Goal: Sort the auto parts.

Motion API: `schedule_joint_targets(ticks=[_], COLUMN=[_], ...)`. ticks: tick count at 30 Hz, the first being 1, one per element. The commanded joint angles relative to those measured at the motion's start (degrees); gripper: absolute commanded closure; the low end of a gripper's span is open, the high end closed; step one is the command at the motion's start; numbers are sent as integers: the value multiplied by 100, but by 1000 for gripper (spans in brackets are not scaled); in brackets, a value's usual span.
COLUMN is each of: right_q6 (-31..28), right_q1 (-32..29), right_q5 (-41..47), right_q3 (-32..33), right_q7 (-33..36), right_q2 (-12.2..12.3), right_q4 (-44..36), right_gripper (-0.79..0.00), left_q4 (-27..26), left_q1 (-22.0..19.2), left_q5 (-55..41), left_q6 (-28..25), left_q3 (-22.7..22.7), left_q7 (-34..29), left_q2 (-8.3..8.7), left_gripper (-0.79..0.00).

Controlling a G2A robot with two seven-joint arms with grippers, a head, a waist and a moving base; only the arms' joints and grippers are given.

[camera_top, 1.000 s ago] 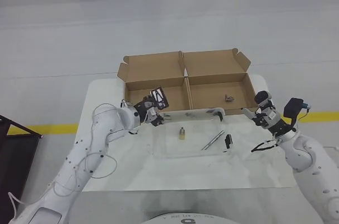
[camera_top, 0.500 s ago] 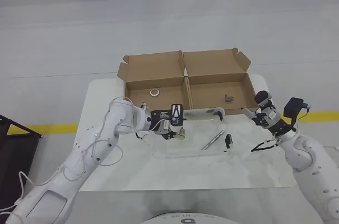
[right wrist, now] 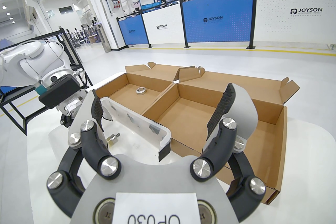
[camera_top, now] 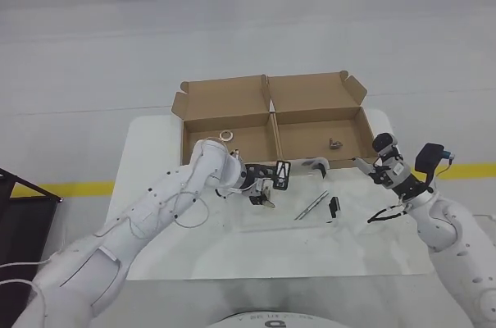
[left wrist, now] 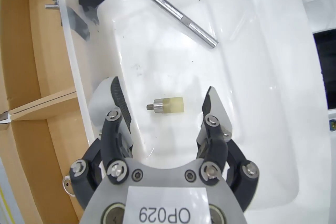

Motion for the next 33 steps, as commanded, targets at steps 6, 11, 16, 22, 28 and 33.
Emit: schedule_joint_targets(ticks=[6, 11, 16, 22, 28, 33], right_q6=[0, 0, 0, 0, 0, 0], right_q1=[0, 0, 0, 0, 0, 0], right_q5=[0, 0, 0, 0, 0, 0], right_q3=[0, 0, 0, 0, 0, 0], right_q7=[0, 0, 0, 0, 0, 0], right_q2=[0, 0, 0, 0, 0, 0], right_q4=[0, 0, 0, 0, 0, 0], right_gripper=[-785, -785, -785, -785, -785, -785], left_q4=[725, 1195, 1622, 1998, 2231, 2123], left_q1=[-322, -480, -612, -722, -807, -927], left_q5=[79, 209, 281, 333, 357, 340], left_q6=[105, 153, 120, 66, 24, -189], left_q3=[375, 601, 760, 871, 902, 768], left_q7=[165, 244, 300, 416, 621, 869], left_q2=[-308, -510, -687, -856, -978, -953], left_gripper=[-465, -465, -520, -576, -520, -529])
